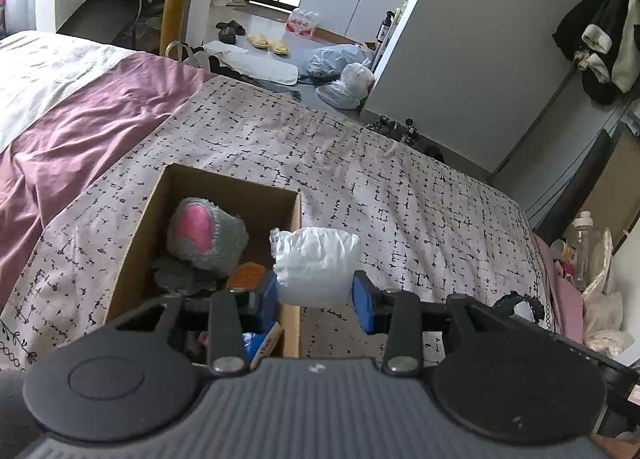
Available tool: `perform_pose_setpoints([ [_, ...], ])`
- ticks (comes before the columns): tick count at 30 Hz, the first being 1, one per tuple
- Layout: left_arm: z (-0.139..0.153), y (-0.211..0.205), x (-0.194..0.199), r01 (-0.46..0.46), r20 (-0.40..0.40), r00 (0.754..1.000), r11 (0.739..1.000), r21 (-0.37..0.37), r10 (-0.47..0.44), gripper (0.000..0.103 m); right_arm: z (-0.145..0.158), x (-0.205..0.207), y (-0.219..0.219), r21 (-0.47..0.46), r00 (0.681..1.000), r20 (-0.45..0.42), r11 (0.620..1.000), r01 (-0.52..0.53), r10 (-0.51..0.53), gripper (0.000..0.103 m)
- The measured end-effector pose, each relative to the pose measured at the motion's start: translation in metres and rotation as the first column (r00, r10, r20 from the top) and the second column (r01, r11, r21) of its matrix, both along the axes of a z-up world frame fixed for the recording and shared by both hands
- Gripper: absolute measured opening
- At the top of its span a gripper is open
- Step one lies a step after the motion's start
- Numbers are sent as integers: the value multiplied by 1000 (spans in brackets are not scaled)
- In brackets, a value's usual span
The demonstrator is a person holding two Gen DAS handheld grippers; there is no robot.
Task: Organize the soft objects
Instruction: 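Carry the white bundle and black plush toward the box with both tools, then release the white bundle and black plush into the box from both tools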
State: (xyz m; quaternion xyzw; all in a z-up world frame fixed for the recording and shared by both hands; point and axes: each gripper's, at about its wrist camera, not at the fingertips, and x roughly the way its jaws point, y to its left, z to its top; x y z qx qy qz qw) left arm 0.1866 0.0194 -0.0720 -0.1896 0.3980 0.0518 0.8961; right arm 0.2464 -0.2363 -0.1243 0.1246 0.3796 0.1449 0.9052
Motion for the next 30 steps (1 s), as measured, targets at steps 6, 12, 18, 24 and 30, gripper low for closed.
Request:
perform_pose_setpoints([
  [6, 0, 14, -5, -22, 2, 1000, 1000, -16, 22, 39, 10, -2, 15, -3, 1000, 18, 1000, -21, 21, 23],
  [12, -5, 31, -7, -48, -11, 999, 998, -42, 48, 39, 11, -2, 31, -4, 999, 22, 999, -43, 43, 23],
  [18, -18, 48, -5, -76, -39, 997, 995, -65, 74, 39, 11, 2, 47, -5, 998, 15, 998, -59, 59, 23],
  [24, -30, 62, 0, -95, -67, 994, 992, -83, 90, 39, 11, 9, 66, -5, 997, 9, 997, -78, 78, 23],
  [30, -43, 74, 6, -112, -87, 991, 989, -101, 103, 40, 13, 19, 93, -11, 994, 2, 994, -106, 106, 23],
])
